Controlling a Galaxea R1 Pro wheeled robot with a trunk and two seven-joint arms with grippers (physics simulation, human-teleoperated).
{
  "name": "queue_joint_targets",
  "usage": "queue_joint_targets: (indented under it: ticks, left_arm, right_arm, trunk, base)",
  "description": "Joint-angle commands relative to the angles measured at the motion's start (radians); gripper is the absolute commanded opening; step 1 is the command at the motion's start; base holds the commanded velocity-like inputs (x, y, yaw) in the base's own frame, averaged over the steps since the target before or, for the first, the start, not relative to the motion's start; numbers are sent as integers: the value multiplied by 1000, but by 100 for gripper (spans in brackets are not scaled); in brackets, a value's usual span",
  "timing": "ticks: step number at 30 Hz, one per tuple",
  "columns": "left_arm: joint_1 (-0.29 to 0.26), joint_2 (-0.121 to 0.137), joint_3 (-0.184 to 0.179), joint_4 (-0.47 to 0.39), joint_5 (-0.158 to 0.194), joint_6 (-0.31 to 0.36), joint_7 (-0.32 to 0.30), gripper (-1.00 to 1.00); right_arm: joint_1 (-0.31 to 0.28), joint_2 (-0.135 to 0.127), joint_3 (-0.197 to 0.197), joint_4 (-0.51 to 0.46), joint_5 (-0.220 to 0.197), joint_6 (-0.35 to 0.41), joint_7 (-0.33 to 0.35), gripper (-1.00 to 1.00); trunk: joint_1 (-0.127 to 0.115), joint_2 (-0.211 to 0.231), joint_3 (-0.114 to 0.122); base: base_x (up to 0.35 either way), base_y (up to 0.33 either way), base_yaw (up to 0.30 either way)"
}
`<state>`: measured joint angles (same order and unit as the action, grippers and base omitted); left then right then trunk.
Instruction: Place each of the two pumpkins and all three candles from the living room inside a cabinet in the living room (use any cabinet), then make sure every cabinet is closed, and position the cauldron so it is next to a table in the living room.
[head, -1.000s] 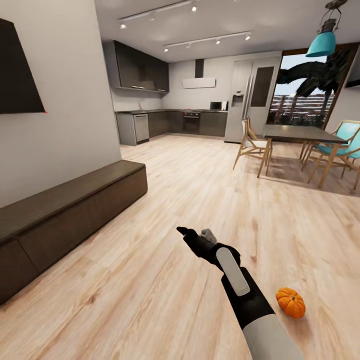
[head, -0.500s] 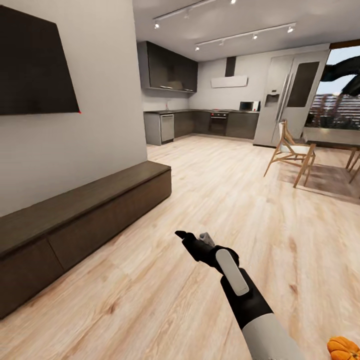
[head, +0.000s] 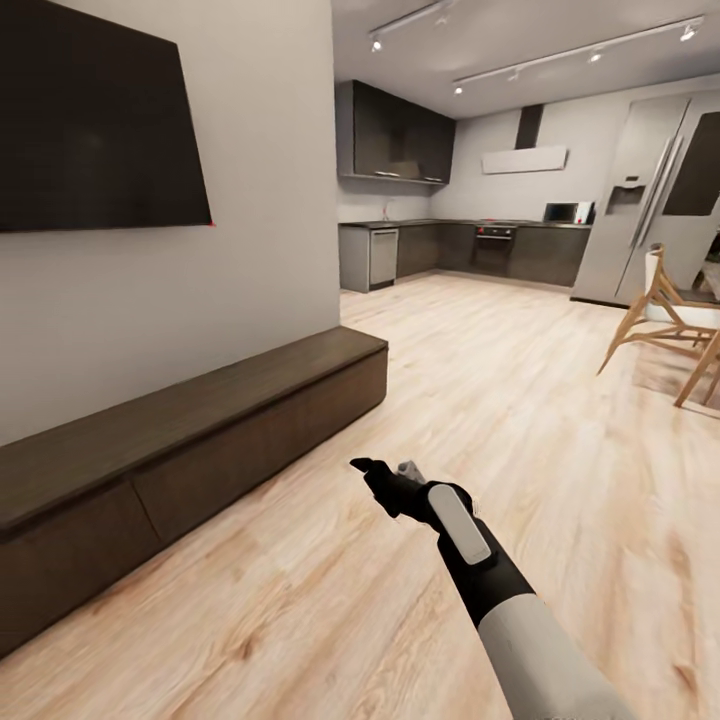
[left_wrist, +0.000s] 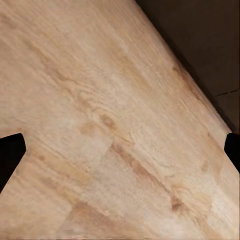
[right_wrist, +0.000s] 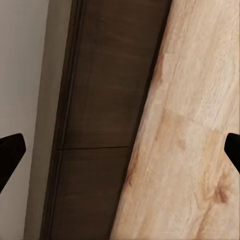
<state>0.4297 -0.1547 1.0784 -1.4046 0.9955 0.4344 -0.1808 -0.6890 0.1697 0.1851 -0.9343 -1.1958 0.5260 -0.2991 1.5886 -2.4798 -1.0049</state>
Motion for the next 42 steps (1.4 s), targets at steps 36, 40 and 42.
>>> queue_joint_targets:
  ticks: [36,40,42]
  left_arm:
    - [0,-15,188,177,11,-20,-122,100]
    - [0,-16,185,177,12,-50,-124,100]
    - [0,-16,184,177,12,-53,-125,100]
  right_arm:
    - [-9,-64,-26,-79,-240,6,25,100]
    - [32,-126,-65,-157,-280,5,26,100]
    - [37,-145,-93,-150,-295,5,25,100]
  trunk:
    - [0,0,1]
    - [0,0,2]
    - [0,0,3]
  base:
    - [219,-55,296]
    - [1,0,296]
    - [1,0,297]
